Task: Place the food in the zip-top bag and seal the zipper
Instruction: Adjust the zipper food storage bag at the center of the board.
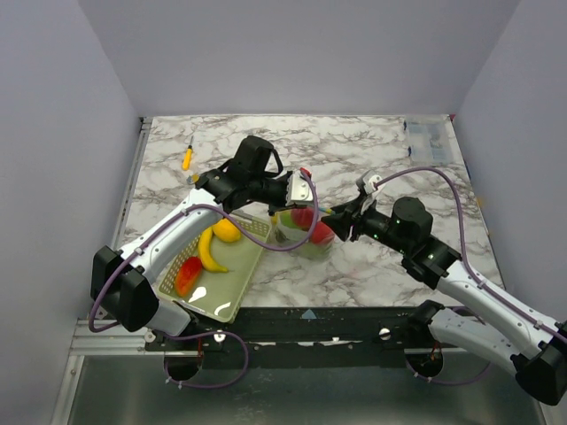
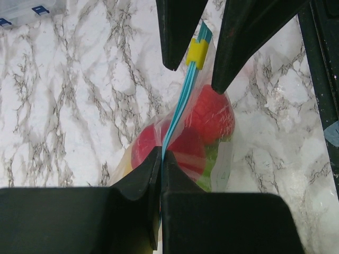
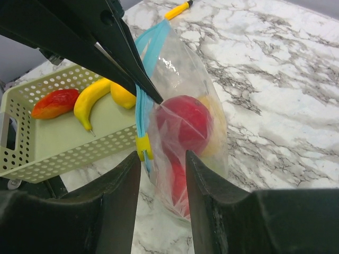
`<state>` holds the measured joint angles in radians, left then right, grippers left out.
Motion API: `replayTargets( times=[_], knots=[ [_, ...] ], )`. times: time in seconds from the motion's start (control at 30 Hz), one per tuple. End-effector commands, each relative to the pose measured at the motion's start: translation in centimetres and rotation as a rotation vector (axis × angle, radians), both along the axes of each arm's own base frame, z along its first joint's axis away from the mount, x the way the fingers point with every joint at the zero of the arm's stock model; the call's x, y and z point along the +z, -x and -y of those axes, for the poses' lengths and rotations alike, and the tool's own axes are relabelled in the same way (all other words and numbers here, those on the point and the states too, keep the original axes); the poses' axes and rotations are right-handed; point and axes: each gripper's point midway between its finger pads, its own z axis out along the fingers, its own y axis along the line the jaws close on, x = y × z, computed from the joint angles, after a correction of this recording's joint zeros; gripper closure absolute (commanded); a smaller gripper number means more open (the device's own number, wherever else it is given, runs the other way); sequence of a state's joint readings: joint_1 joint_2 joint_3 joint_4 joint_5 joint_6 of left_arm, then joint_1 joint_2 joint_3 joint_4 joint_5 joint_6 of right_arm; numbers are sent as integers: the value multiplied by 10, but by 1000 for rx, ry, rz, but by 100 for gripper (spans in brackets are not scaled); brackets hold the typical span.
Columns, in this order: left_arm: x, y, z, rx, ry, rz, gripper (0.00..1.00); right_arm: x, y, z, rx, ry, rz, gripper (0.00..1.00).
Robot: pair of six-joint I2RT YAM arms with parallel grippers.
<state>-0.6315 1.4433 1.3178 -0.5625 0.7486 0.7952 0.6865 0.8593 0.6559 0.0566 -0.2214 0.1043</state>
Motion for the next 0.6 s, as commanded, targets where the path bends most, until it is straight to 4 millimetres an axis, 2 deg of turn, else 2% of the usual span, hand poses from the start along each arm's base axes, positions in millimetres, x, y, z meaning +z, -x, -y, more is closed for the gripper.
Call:
replayTargets(
  times=[0.0, 0.07, 0.17, 0.23, 0.27, 0.4, 0.47, 0.57],
  knots=[
    [17, 5, 0, -27, 54, 29, 100, -2, -2, 1, -16, 5, -15, 61],
    [17, 5, 0, -27, 52, 27, 100, -2, -1, 1, -19, -7, -14, 66],
    [16, 4, 0, -26, 51, 23, 100, 1, 2, 1, -13, -32, -5, 85],
    [17, 6, 0, -32, 56, 13, 94, 3, 3, 1, -13, -48, 0, 96],
    [18, 8, 1, -39, 60, 6, 87, 4, 3, 1, -14, -53, 0, 99],
    [32, 22, 6, -85, 104, -43, 54, 5, 8, -2, 25, -53, 14, 99],
    [42, 27, 12, -95, 135, -69, 48, 8, 12, -2, 39, -60, 29, 99],
    [56, 37, 21, -125, 172, -127, 47, 10, 13, -1, 41, -66, 35, 99]
  ],
)
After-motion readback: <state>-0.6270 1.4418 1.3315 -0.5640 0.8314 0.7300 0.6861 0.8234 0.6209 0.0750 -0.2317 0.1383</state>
